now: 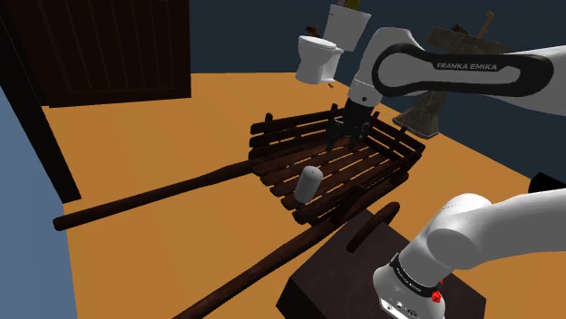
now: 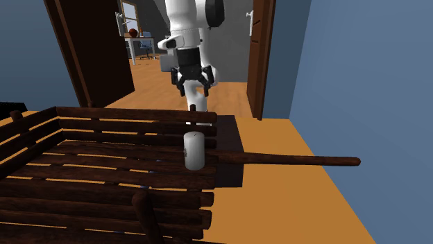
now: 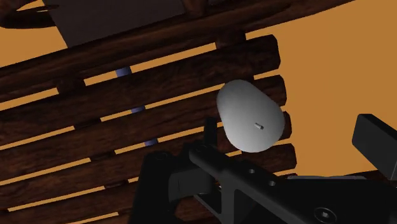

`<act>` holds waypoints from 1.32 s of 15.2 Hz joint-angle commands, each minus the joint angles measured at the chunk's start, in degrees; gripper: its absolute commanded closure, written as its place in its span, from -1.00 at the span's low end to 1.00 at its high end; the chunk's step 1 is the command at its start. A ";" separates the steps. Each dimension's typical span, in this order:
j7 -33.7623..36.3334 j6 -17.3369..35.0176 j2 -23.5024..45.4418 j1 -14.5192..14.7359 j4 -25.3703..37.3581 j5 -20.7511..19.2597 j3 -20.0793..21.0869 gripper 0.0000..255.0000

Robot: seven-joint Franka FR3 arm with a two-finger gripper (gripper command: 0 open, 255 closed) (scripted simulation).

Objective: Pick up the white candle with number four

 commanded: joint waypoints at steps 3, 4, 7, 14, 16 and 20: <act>7.91 9.21 6.22 -2.41 -2.19 2.08 1.30 -1.00; 9.82 11.45 7.93 -2.94 -2.53 2.57 1.61 -1.00; 15.41 18.15 13.36 -4.48 -3.21 3.97 2.40 -1.00; 19.71 27.58 20.66 -5.55 -4.79 5.54 2.95 -1.00; 19.42 29.36 21.81 -5.47 -5.43 5.78 3.01 -1.00; 19.18 30.84 22.78 -5.39 -5.96 5.99 3.07 1.00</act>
